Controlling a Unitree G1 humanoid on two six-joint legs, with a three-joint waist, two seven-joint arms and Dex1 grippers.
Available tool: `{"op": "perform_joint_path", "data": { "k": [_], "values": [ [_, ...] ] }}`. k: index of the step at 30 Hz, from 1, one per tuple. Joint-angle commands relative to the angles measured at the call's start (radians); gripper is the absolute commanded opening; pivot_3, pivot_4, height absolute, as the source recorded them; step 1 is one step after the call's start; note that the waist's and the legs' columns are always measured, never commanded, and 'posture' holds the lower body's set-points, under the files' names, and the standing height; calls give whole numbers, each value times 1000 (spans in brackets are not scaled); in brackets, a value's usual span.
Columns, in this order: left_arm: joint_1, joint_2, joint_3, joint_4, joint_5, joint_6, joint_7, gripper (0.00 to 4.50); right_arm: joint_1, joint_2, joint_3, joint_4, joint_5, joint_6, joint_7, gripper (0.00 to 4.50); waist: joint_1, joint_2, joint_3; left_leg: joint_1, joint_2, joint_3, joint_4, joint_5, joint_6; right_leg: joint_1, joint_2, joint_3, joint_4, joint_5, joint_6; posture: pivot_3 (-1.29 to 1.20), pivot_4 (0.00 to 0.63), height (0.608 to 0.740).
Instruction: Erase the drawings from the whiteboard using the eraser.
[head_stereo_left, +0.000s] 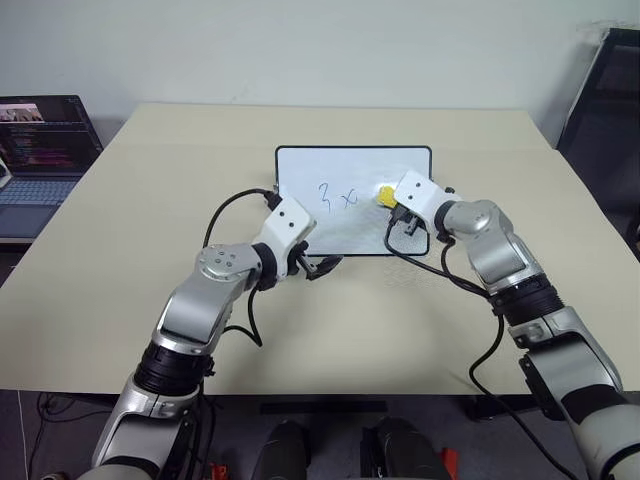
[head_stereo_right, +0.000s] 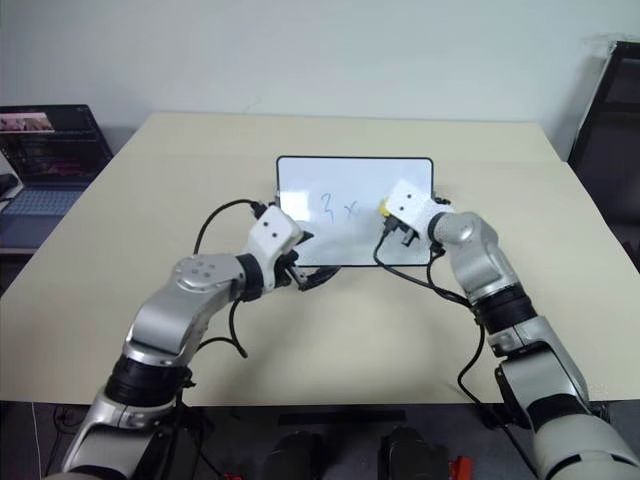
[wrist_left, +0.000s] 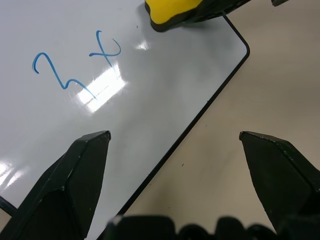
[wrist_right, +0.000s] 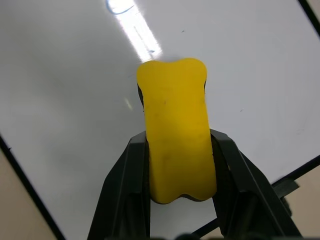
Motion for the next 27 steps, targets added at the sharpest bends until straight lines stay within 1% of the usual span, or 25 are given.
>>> {"op": "perform_joint_path", "data": {
  "k": [1, 3, 6, 13, 16, 22, 25, 27],
  "values": [
    [-4, 4, 4, -30, -2, -12, 6, 4500, -15, 10, 0, 10, -29, -23, -44, 1195, -3, 0, 0, 0, 0, 0, 0, 0, 0, 0, 0, 0, 0, 0, 0, 0, 150, 740],
    [-2, 6, 5, -30, -1, -10, 8, 4500, -40, 31, -10, 34, -43, -71, -110, 1195, -9, 0, 0, 0, 0, 0, 0, 0, 0, 0, 0, 0, 0, 0, 0, 0, 150, 740],
    [-4, 6, 7, -23, 5, -7, 16, 4500, -70, 61, -9, 69, -48, -115, -152, 1195, -12, 0, 0, 0, 0, 0, 0, 0, 0, 0, 0, 1, 0, 0, 0, 0, 150, 740],
    [-12, 5, 14, -11, 9, -1, 36, 4500, -79, 92, 22, 100, -65, -122, -121, 1195, -10, 0, 0, -1, 0, 0, -1, 0, 0, -1, 0, 0, -1, 0, 0, 0, 150, 740],
    [-13, 5, 22, -12, 5, 4, 44, 4500, -45, 49, 49, 73, -78, -92, -43, 1195, -10, 0, 0, -1, 0, 0, -1, 0, 0, -1, 0, 0, -1, 0, 0, 0, 150, 740],
    [-15, 5, 29, -17, -3, 13, 50, 4500, -19, -3, 65, 27, -93, -76, 16, 1195, -9, 0, 0, -1, 0, -1, -1, 0, 0, -1, 0, 0, -1, 0, 0, 0, 150, 740],
    [-16, 6, 31, -13, -3, 12, 49, 4500, -20, 1, 58, 21, -94, -76, 8, 1195, -9, 0, 0, -1, 0, -1, -1, 0, 0, 0, 0, 0, -1, 0, 0, 0, 150, 740],
    [-17, 7, 31, -11, -4, 11, 48, 4500, -31, 19, 39, 27, -90, -87, -27, 1195, -9, 0, 0, -1, 0, -1, -1, 0, 0, 0, 0, 0, -1, 0, 0, 0, 150, 740]
  ]
}}
